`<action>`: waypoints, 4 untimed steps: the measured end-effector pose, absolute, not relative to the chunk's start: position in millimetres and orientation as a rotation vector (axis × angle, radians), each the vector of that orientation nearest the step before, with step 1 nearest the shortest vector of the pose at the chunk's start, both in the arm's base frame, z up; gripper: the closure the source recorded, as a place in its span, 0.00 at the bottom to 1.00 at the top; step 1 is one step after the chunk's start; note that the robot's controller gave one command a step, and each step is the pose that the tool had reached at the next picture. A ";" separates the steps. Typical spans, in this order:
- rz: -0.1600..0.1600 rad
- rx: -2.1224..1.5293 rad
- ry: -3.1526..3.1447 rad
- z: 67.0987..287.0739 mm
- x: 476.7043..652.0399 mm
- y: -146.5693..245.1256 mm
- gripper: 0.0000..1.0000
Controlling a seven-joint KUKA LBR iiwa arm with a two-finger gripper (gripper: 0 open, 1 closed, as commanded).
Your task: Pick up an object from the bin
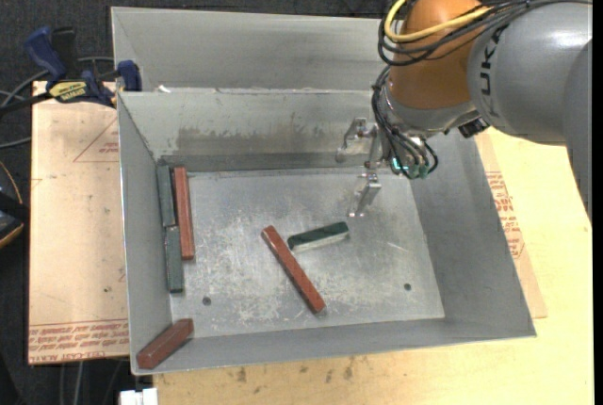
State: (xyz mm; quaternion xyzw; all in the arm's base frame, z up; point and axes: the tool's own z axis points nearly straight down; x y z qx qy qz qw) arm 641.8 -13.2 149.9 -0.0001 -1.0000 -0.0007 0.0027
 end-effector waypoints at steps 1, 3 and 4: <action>-0.002 0.000 -3.143 153.9 643.6 -13.2 0.00; -0.004 0.038 -3.155 78.5 614.5 1.7 1.00; -0.001 0.030 -3.150 231.8 631.8 -1.2 1.00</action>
Offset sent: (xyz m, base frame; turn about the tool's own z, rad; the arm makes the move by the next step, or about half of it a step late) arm -0.0330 0.0136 -0.0799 -0.0248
